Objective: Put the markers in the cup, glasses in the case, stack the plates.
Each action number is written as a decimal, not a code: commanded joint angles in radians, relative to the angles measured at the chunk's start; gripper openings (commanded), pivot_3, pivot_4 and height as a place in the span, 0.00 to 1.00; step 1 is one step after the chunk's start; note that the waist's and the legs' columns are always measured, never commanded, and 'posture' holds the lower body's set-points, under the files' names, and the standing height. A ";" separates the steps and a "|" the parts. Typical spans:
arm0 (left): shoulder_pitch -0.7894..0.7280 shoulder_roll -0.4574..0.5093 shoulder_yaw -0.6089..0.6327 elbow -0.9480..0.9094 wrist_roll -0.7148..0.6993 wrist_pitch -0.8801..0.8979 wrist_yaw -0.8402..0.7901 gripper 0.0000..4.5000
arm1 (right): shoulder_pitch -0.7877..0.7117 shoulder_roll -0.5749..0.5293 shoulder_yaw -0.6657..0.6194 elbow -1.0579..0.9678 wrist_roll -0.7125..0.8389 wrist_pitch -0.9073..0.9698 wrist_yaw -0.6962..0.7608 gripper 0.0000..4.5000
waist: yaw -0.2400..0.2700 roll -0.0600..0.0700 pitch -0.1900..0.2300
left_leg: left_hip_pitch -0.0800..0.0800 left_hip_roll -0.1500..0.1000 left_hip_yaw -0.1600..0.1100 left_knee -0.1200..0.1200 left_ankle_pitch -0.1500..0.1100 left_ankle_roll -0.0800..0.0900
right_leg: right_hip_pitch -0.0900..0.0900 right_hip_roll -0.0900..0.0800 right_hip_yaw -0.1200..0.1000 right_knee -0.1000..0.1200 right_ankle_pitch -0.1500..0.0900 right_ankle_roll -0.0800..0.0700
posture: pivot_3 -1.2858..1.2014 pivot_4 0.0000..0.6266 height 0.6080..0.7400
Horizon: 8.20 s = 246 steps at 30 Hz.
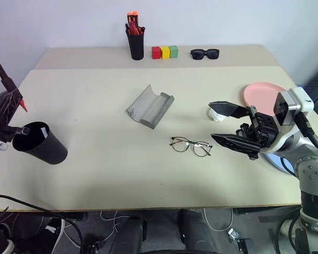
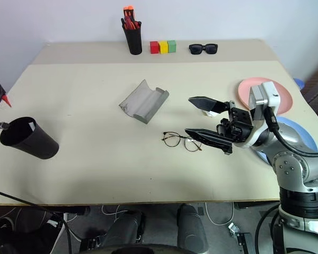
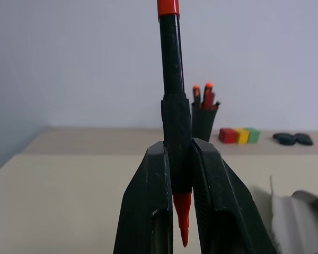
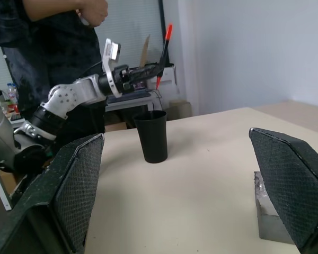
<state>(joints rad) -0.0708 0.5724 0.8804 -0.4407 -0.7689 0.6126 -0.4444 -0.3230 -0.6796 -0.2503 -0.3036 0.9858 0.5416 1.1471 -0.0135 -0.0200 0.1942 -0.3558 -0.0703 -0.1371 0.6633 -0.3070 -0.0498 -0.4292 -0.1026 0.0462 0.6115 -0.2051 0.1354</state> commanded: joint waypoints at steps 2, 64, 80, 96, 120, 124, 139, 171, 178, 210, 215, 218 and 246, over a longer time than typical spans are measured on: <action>0.069 -0.004 0.014 -0.003 0.036 -0.080 0.006 0.01 | -0.015 -0.008 -0.004 -0.018 -0.001 -0.003 0.005 1.00 | 0.002 0.000 0.000 | 0.000 0.000 0.000 0.000 0.000 0.000 | 0.000 0.000 0.000 0.000 0.000 0.000 | 0.52 0.24 1.00; -0.721 -0.107 -0.922 0.538 0.112 0.279 0.086 0.99 | -0.036 0.023 0.023 0.051 -0.203 -0.070 -0.158 1.00 | 0.004 0.000 0.000 | -0.002 -0.001 0.000 -0.001 0.000 0.000 | -0.002 0.000 0.000 0.000 0.000 0.000 | 0.52 0.24 1.00; -0.870 -0.308 -1.036 0.767 0.352 0.307 0.045 0.99 | -0.023 0.017 0.018 0.066 -0.228 -0.082 -0.146 1.00 | 0.004 0.000 0.000 | -0.003 -0.001 0.000 0.000 0.000 0.000 | -0.002 0.000 0.000 0.000 0.000 0.001 | 0.52 0.24 1.00; -0.887 -0.367 -1.046 0.825 0.462 0.289 -0.035 0.00 | 0.047 -0.007 -0.007 0.041 -0.246 -0.091 -0.153 1.00 | 0.003 0.000 0.000 | -0.002 -0.002 0.000 0.000 0.000 0.000 | -0.002 0.000 0.000 0.000 0.000 0.001 | 0.52 0.24 1.00; -0.819 0.054 -1.134 1.058 0.649 -0.596 -0.880 0.00 | 0.027 -0.005 0.007 0.049 -0.246 -0.081 -0.148 1.00 | 0.001 0.001 0.001 | -0.003 -0.001 0.000 0.000 0.000 0.001 | -0.002 0.000 0.000 0.000 0.000 0.001 | 0.52 0.24 1.00; -0.857 0.022 -1.109 1.154 0.643 -0.682 -0.938 0.00 | 0.026 -0.003 0.005 0.046 -0.243 -0.079 -0.152 1.00 | 0.003 0.001 0.001 | -0.003 -0.001 0.000 0.000 0.000 0.001 | -0.002 0.000 0.000 0.000 0.000 0.001 | 0.52 0.24 1.00; -1.031 -0.025 -1.084 1.504 0.706 -0.918 -1.110 0.00 | 0.036 -0.005 0.001 0.039 -0.244 -0.082 -0.155 1.00 | -0.002 0.001 0.001 | -0.003 -0.001 0.000 0.001 -0.001 0.002 | -0.002 0.000 0.000 0.001 0.000 0.001 | 0.52 0.24 1.00; -1.072 -0.082 -1.047 1.657 0.834 -0.986 -1.162 0.91 | 0.059 -0.016 -0.001 0.020 -0.257 -0.084 -0.163 1.00 | -0.001 0.000 0.001 | -0.003 -0.001 0.000 0.002 -0.001 0.003 | -0.002 0.000 0.000 0.002 0.000 0.001 | 0.52 0.24 1.00; -1.155 -0.067 -0.909 1.595 0.706 -0.791 -1.143 1.00 | 0.011 -0.060 0.097 -0.014 -0.356 -0.022 -0.230 1.00 | -0.002 0.000 0.001 | -0.004 -0.002 0.000 0.003 -0.001 0.003 | -0.002 0.000 0.000 0.002 0.000 0.001 | 0.52 0.24 1.00; -0.697 0.102 -0.828 0.805 0.440 -0.312 -0.988 1.00 | -0.220 -0.119 0.532 0.142 -0.766 0.142 -0.238 0.69 | -0.002 0.000 0.001 | -0.006 -0.001 0.000 0.003 -0.001 0.003 | -0.006 0.000 0.000 0.003 0.001 0.001 | 0.52 0.24 1.00; -0.694 0.110 -0.834 0.803 0.432 -0.313 -0.986 1.00 | -0.219 -0.109 0.519 0.126 -0.766 0.155 -0.226 0.25 | -0.003 0.000 0.001 | -0.006 -0.001 0.000 0.003 -0.001 0.003 | -0.007 0.000 0.000 0.003 0.001 0.001 | 0.52 0.24 1.00; -0.692 0.114 -0.837 0.802 0.428 -0.311 -0.988 1.00 | -0.213 -0.115 0.526 0.121 -0.778 0.152 -0.222 0.25 | -0.003 0.000 0.001 | -0.006 -0.001 0.000 0.003 -0.001 0.003 | -0.006 0.000 0.000 0.003 0.001 0.001 | 0.52 0.24 1.00; -0.789 0.165 -0.802 0.912 0.425 -0.277 -0.880 1.00 | -0.422 -0.028 0.451 0.191 -0.790 0.122 -0.241 0.01 | -0.007 0.000 0.000 | -0.012 -0.001 0.000 0.003 -0.001 0.002 | -0.013 0.000 0.000 0.004 0.001 0.000 | 0.52 0.24 1.00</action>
<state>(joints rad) -0.8385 0.7162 0.0539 0.4583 -0.3504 0.3441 -1.3352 -0.7144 -0.7215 0.2164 -0.1269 0.2076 0.6972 0.9241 -0.0204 -0.0198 0.1946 -0.3684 -0.0713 -0.1369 0.6663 -0.3073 -0.0487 -0.4428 -0.1025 0.0459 0.6154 -0.2039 0.1357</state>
